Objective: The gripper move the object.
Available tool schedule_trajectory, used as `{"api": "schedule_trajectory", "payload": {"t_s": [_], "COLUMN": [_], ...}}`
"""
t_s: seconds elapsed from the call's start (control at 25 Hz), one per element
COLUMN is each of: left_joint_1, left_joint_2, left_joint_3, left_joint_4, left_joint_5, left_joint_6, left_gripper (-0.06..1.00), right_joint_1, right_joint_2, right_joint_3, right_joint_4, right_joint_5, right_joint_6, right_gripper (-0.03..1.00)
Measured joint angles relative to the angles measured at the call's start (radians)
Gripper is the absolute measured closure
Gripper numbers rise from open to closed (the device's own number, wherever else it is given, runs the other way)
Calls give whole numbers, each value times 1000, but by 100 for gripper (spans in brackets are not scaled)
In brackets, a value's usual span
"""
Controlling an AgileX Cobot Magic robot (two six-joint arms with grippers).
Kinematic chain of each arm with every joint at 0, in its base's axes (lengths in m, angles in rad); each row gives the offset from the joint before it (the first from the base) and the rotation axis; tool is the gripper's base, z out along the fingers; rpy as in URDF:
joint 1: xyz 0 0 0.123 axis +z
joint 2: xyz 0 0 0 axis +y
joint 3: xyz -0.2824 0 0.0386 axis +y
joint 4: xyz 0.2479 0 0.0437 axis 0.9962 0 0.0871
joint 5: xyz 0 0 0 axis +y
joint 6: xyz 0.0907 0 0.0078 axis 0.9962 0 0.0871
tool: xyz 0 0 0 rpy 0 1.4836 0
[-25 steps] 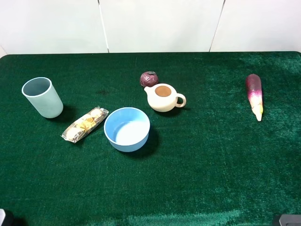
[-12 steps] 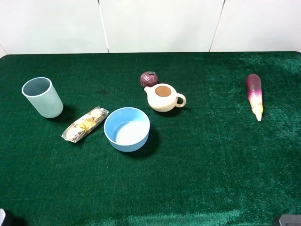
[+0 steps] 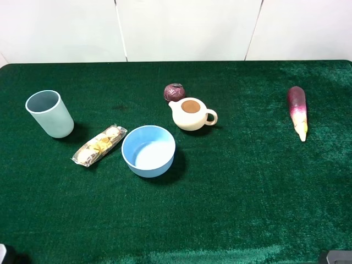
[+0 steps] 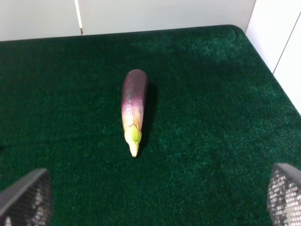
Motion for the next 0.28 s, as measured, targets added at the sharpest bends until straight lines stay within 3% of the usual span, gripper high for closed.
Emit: {"api": "schedule_trajectory", "payload": {"t_s": [0.28], "left_joint_1": [0], "left_joint_2": [0], "left_joint_3": [0], "left_joint_4": [0], "left_joint_5": [0], "left_joint_6": [0], "left_gripper": [-5], "right_joint_1": [0], "right_joint_2": [0], "right_joint_3": [0], "right_joint_4": [0], "right_joint_5": [0], "right_joint_6": [0], "right_gripper": [27]}}
